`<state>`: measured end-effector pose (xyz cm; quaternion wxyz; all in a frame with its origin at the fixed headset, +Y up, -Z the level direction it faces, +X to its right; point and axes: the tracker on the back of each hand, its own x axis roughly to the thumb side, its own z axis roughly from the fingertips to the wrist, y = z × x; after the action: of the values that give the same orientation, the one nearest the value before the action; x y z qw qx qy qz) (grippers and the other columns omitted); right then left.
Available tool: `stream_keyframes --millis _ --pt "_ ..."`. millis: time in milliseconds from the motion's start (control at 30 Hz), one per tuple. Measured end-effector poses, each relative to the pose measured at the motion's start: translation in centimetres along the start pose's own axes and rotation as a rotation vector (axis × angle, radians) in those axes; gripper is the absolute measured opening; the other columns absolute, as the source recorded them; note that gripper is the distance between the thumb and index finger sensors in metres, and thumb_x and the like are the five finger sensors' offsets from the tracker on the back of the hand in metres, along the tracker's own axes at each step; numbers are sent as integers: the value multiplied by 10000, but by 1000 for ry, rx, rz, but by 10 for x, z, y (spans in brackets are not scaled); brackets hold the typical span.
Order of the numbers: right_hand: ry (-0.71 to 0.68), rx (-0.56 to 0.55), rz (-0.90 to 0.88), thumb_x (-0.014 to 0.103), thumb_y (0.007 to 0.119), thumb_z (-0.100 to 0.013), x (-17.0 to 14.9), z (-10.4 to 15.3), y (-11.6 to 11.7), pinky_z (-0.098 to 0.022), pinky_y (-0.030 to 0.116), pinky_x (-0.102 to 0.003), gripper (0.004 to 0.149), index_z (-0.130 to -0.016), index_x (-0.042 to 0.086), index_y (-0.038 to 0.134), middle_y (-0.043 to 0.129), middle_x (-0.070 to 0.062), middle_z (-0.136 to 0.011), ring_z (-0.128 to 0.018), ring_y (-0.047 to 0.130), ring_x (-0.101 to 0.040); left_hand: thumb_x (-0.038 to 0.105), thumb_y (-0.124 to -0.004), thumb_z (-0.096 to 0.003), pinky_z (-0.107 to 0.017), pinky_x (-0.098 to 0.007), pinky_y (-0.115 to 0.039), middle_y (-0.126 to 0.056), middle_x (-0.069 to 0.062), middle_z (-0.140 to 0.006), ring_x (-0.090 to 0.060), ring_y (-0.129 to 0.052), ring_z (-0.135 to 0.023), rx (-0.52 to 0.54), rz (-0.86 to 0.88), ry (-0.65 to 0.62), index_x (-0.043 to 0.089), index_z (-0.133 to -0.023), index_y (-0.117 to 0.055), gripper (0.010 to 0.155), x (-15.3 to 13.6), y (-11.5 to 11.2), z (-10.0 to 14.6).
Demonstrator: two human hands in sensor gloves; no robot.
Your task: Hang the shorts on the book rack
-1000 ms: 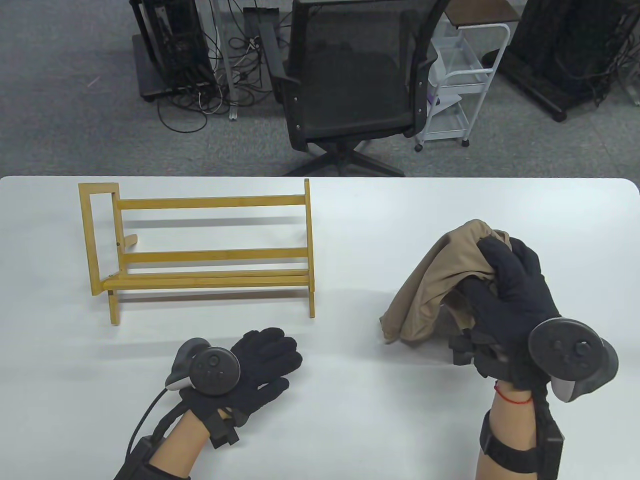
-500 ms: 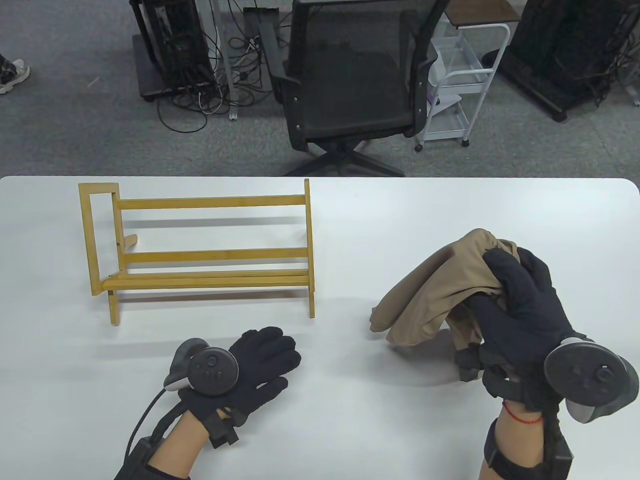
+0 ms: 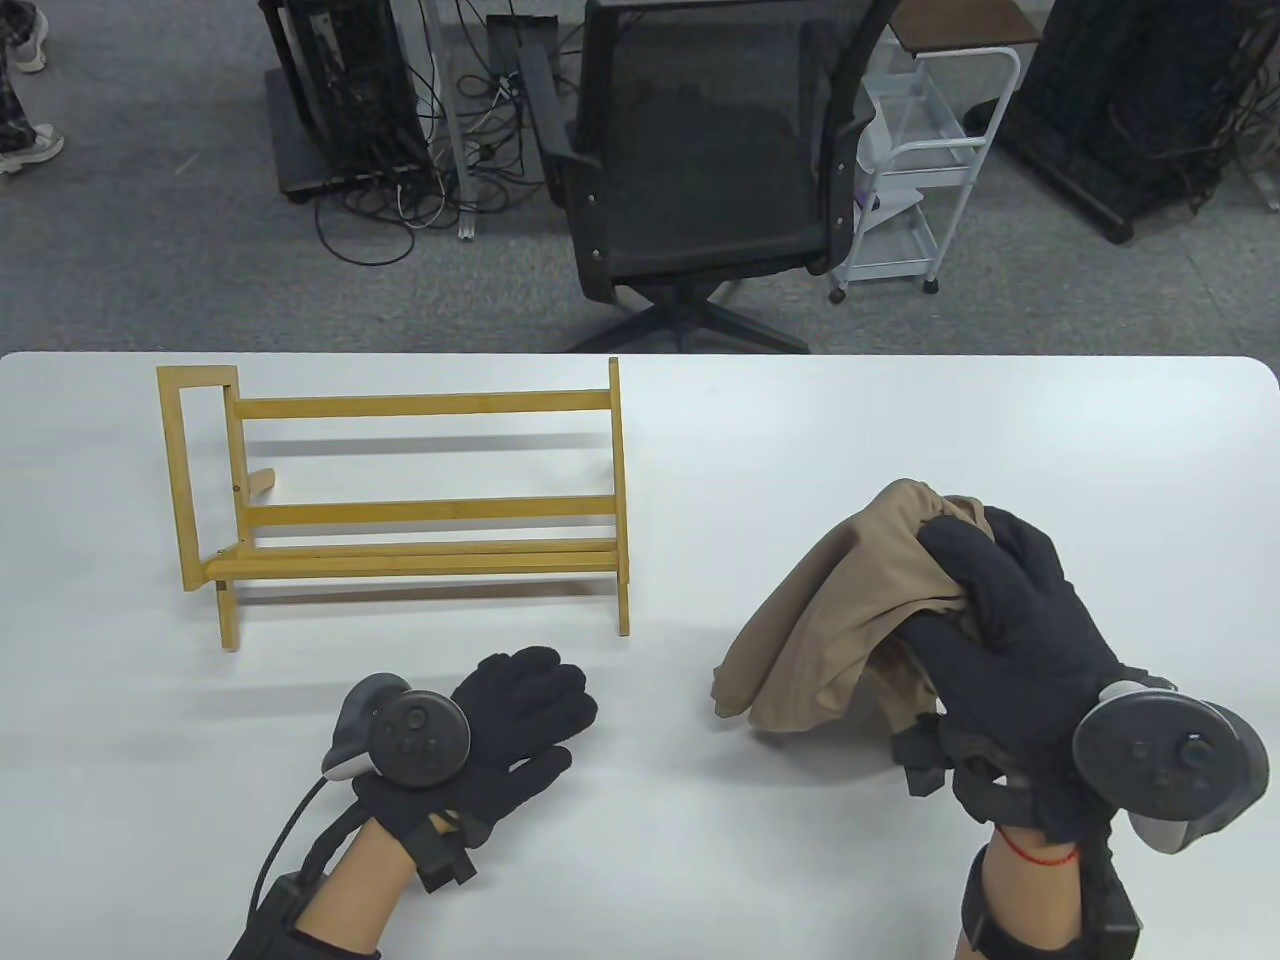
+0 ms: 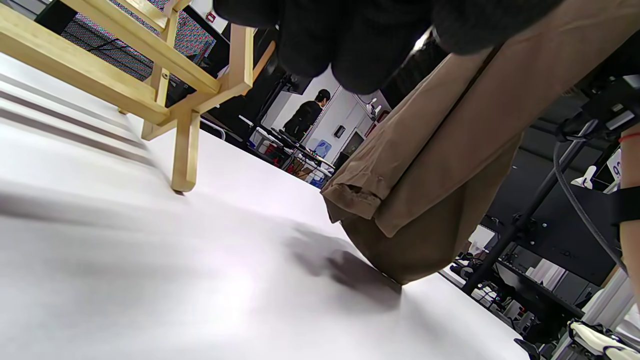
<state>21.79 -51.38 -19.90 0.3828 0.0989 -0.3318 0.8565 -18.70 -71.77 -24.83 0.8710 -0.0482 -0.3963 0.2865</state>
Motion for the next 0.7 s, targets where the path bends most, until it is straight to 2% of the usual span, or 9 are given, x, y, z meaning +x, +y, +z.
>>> stream_keyframes --millis 700 --pt "-57 153 -73 456 923 -423 26 2 27 -559 834 -357 533 -919 412 732 743 -50 -1009 -735 924 -229 484 -671 -500 -688 -684 -347 -645 -82 -1123 -410 -466 -1080 2 5 1 194 -1010 -736 590 0 2 0"
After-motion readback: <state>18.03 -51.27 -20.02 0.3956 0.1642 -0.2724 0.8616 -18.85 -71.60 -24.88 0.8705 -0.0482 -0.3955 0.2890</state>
